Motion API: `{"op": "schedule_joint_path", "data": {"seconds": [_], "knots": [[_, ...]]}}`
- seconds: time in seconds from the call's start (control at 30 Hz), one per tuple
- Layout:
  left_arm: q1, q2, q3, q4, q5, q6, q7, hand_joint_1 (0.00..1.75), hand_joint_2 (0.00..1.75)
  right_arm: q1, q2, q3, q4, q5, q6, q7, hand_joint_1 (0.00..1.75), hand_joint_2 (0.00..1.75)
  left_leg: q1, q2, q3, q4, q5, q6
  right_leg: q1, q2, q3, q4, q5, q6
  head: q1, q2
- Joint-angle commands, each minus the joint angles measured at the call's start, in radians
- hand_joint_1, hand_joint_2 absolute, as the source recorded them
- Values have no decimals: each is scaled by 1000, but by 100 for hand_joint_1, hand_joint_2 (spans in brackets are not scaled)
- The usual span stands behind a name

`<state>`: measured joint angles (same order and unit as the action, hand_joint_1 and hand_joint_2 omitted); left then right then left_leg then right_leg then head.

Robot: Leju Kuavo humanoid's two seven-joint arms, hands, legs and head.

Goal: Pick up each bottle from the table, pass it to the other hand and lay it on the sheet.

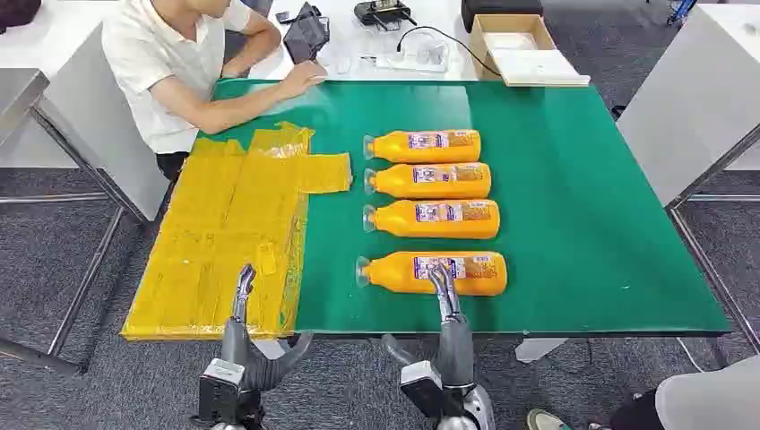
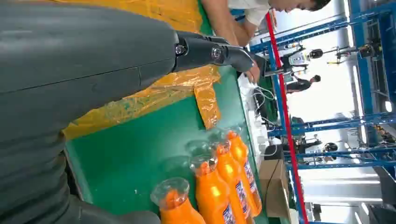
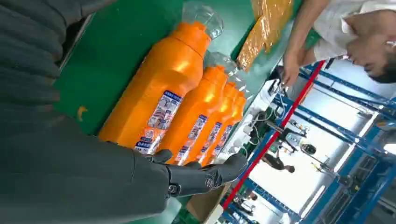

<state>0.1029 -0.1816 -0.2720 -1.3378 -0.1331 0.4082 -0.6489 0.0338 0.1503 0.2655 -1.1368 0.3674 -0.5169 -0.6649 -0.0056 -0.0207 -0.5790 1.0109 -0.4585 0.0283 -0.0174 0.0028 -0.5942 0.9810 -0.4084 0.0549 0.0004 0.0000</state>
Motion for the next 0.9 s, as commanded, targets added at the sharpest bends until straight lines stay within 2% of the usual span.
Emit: {"op": "schedule_joint_path", "data": {"seconds": [0.03, 0.3, 0.43, 0.53, 0.7, 0.8, 0.9], "knots": [[-7, 5, 46, 2, 3, -5, 5, 0, 175, -25, -4, -7, 22, -5, -9, -24, 0, 175, 1, 2, 2, 0, -1, -1, 1, 1, 1, 0, 0, -2, 0, 0], [-39, -22, 43, 18, 30, -18, -2, 0, 175, -27, -11, -35, 37, -20, -8, -33, 0, 175, 1, 1, 2, 0, -1, -2, 1, 0, 2, -1, 0, -2, 0, 0], [-112, -25, -25, 93, 42, -24, -1, 0, 175, -11, -52, -71, -25, -60, -13, -33, 0, 175, 1, -1, 3, -1, 0, -2, 1, -2, 3, -1, -1, -2, 0, 0], [-119, -29, -38, 103, 40, -18, -1, 0, 175, 3, -61, -81, -36, -67, -7, -33, 0, 175, 0, -3, 2, -1, 1, -1, 0, -4, 2, -1, -1, -1, 0, 0], [-140, -30, -69, 123, 71, 1, -6, 0, 175, -27, -62, -92, 41, -46, -7, -33, 0, 175, 0, 0, 4, -1, 0, -2, 1, -2, 4, -2, 0, -2, 0, 0], [-177, -26, -102, 167, 70, -7, 2, 0, 175, -116, -134, -60, 158, 173, -156, 18, 0, 175, 0, 0, 4, -1, 0, -2, 1, -2, 4, -2, 0, -2, 0, 0], [-197, -33, -128, 212, 72, -24, -8, 0, 175, -203, -204, -85, 218, 251, -171, 55, 0, 175, 0, 2, 4, -2, 0, -1, 0, 0, 4, -3, 1, -1, 0, 0]]}}
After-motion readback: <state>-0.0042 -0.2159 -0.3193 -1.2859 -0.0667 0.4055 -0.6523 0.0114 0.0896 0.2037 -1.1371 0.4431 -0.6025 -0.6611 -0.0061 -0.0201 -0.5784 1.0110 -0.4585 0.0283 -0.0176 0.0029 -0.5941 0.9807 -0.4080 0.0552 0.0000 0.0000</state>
